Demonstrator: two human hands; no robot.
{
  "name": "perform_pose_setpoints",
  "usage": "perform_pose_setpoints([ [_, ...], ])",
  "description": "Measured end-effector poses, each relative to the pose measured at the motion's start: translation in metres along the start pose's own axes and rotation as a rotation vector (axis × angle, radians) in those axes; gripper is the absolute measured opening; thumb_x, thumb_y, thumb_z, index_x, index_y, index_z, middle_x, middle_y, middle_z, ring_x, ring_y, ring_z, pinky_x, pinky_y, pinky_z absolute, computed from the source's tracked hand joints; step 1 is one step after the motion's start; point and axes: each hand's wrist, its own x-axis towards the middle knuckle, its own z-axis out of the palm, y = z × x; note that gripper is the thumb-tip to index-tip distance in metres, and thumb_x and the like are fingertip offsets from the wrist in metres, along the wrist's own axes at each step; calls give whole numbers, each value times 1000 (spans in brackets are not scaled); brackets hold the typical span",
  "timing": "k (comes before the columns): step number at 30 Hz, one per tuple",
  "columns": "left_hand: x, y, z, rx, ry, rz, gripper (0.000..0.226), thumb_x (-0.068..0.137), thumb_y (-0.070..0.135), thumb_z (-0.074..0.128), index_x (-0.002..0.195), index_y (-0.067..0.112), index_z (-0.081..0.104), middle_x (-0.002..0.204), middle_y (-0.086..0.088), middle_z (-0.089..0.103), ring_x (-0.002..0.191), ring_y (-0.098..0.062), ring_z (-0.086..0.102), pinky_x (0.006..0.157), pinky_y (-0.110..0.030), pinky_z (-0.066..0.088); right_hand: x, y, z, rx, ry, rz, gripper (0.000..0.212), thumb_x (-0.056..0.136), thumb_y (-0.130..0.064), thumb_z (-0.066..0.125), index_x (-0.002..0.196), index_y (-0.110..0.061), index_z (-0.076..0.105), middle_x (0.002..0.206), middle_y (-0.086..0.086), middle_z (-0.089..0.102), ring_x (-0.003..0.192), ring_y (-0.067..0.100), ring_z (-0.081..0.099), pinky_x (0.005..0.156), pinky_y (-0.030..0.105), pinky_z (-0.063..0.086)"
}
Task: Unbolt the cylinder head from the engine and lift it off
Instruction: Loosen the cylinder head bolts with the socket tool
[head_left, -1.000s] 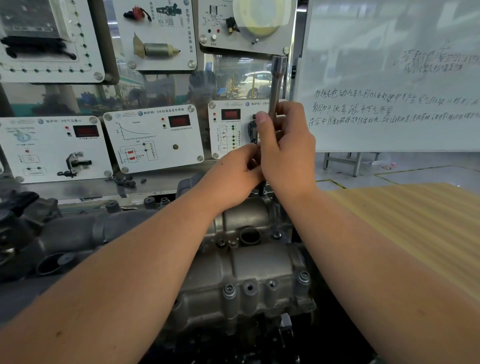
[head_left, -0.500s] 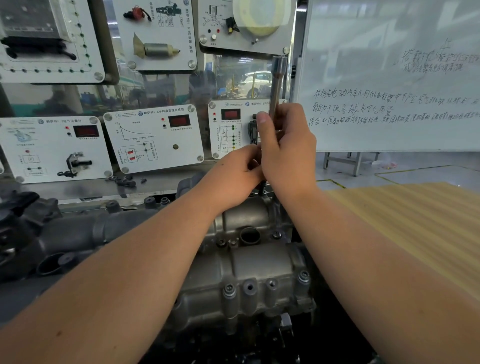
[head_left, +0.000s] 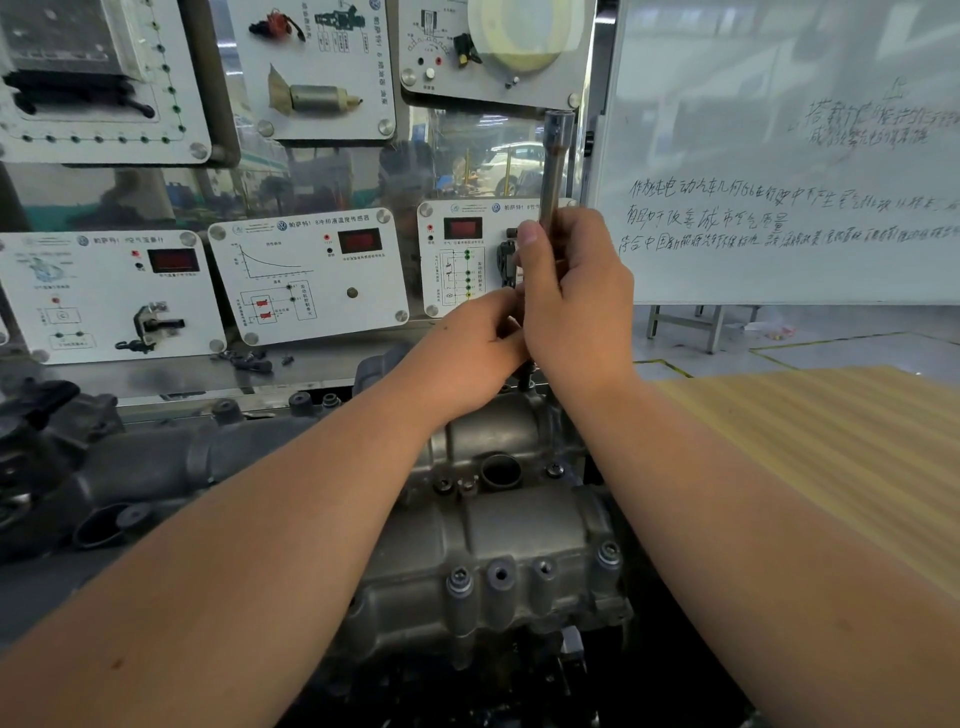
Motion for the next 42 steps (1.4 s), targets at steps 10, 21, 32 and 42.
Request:
perform_pose_setpoints([
  [10,0,0,0,36,1,-1,12,102,22,53,105,30,61,80,7,69,57,2,61,47,-10,40,-1,0,0,41,-16,42,17,101,-35,59,114,-26,52,80,-14,66,79,0,64,66,12,47],
  [21,1,-1,1,74,-7,3,14,101,25,52,105,31,64,94,-2,75,87,-19,70,84,-48,56,-1,-1,1,-6,-25,30,20,106,-31,47,100,-17,59,84,-3,68,79,12,64,72,34,52],
  [32,1,-3,1,55,-18,-7,18,101,26,49,103,36,64,89,-2,75,67,-16,65,63,-37,51,-1,0,2,-28,-26,14,21,107,-30,43,95,-22,59,80,-7,66,75,10,63,68,33,50],
  [42,2,-3,1,43,5,-3,16,98,23,52,103,32,64,88,1,74,75,-13,67,64,-34,51,-1,0,1,-2,-17,31,17,104,-32,51,104,-17,59,86,-5,69,79,12,65,71,29,52],
])
